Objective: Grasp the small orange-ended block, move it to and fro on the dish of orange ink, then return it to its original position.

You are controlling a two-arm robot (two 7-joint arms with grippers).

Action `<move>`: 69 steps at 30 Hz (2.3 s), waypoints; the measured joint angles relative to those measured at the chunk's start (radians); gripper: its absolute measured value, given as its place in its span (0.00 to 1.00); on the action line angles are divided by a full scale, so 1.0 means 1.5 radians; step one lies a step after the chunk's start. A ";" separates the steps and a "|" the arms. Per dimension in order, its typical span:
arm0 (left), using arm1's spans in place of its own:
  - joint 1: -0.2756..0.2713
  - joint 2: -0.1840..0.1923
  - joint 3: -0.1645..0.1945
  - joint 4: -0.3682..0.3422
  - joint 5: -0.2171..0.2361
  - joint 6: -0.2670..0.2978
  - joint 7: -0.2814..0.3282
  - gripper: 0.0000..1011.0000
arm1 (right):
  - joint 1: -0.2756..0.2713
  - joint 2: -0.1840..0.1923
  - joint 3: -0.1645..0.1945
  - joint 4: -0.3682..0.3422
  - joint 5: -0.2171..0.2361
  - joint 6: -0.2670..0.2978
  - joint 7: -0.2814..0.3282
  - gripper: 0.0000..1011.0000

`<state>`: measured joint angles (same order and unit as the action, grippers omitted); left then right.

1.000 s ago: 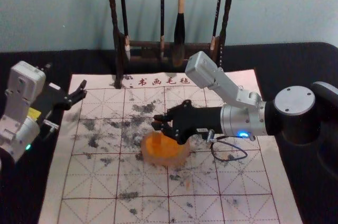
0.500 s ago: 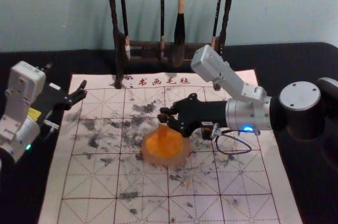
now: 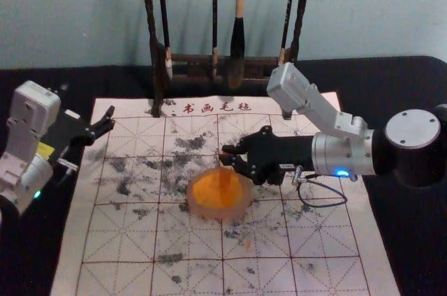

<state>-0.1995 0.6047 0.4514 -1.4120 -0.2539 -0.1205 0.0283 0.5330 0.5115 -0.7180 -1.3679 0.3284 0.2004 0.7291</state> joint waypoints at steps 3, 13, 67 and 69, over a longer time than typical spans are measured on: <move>0.000 0.000 0.000 0.000 0.000 0.000 0.000 0.99 | -0.003 0.006 0.001 -0.006 0.002 -0.001 0.004 0.12; 0.000 0.000 0.000 0.000 0.000 0.000 0.000 0.99 | -0.013 0.023 -0.001 -0.019 0.006 -0.002 0.014 0.12; 0.000 0.000 0.000 0.000 0.000 0.000 0.000 0.99 | 0.014 -0.030 -0.029 0.014 0.004 0.002 -0.004 0.12; 0.000 0.000 0.000 0.000 0.000 0.000 0.000 0.99 | 0.014 -0.030 -0.025 0.016 0.003 0.002 -0.007 0.12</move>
<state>-0.1995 0.6047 0.4514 -1.4119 -0.2539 -0.1206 0.0283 0.5546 0.4659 -0.7560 -1.3436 0.3325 0.2040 0.7193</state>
